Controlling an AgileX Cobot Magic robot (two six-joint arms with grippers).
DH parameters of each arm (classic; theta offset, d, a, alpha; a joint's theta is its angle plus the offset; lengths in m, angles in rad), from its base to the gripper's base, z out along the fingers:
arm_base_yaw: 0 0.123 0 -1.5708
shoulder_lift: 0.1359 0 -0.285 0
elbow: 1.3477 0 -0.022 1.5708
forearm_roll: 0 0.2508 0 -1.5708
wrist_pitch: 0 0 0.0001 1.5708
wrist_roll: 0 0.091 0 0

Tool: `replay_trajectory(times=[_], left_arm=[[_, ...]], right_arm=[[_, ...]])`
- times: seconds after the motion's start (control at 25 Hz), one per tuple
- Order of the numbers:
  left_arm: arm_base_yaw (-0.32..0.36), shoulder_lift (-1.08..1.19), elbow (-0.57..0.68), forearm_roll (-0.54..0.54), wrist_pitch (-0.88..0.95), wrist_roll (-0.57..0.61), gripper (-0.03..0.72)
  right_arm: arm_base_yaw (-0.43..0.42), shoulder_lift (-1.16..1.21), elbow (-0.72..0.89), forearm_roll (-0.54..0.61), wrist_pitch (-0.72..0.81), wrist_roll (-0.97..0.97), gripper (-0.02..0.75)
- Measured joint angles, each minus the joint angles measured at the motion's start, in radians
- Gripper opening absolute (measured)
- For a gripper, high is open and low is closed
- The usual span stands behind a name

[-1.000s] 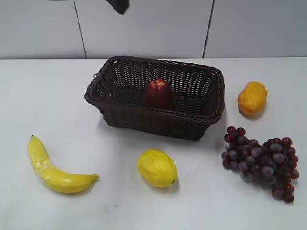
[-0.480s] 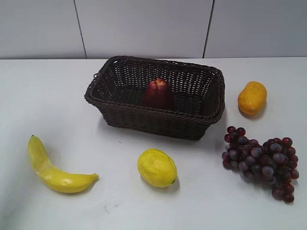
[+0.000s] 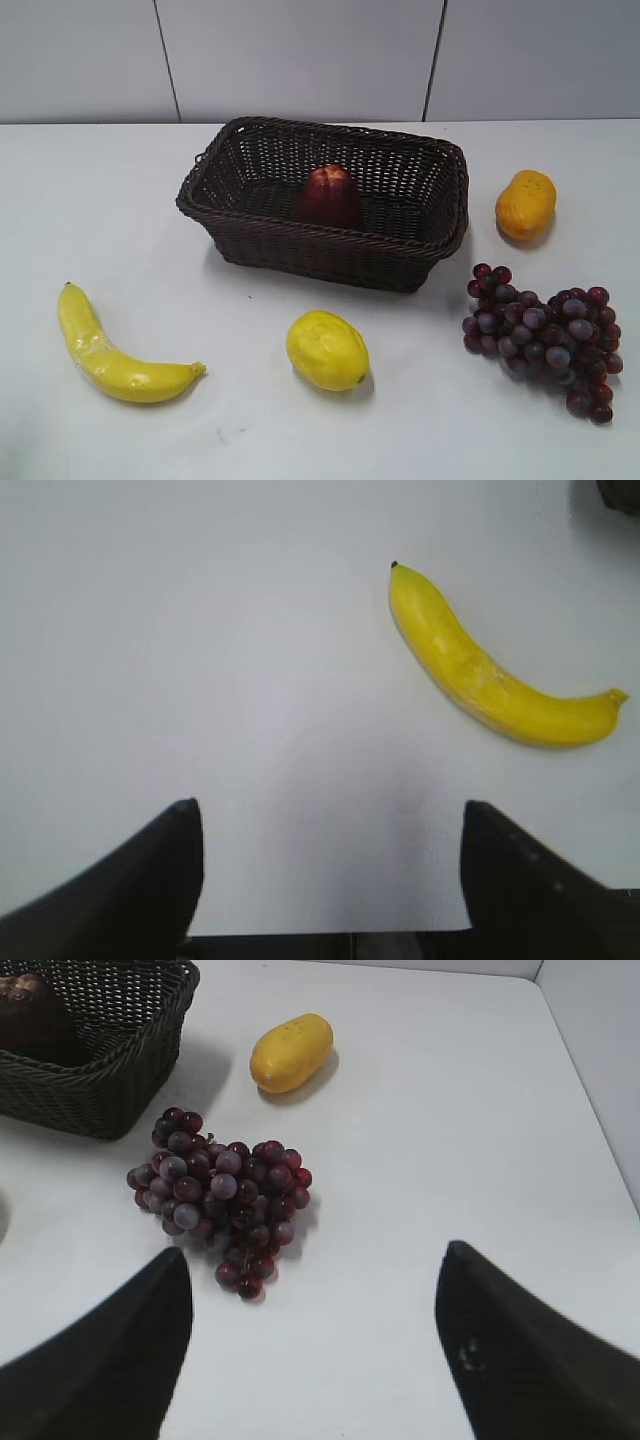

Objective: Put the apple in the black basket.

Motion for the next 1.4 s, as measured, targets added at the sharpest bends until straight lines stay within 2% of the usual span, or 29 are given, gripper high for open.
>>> replay_trajectory(times=[0.24,0.52,0.72,1.4], left_arm=[[0.000,-0.370,0.218,-0.002,-0.028,0.000,0.593],[0.000,-0.649,0.324,-0.002,-0.044,0.000,0.591],[0.000,-0.684,0.386,-0.002,-0.073,0.000,0.590],[0.005,-0.711,0.388,-0.005,-0.080,0.000,0.590]], right_arm=[[0.000,0.000,0.000,0.000,0.000,0.000,0.571],[0.000,0.000,0.000,0.000,0.000,0.000,0.571],[0.000,0.000,0.000,0.000,0.000,0.000,0.571],[0.000,0.000,0.000,0.000,0.000,0.000,0.571]])
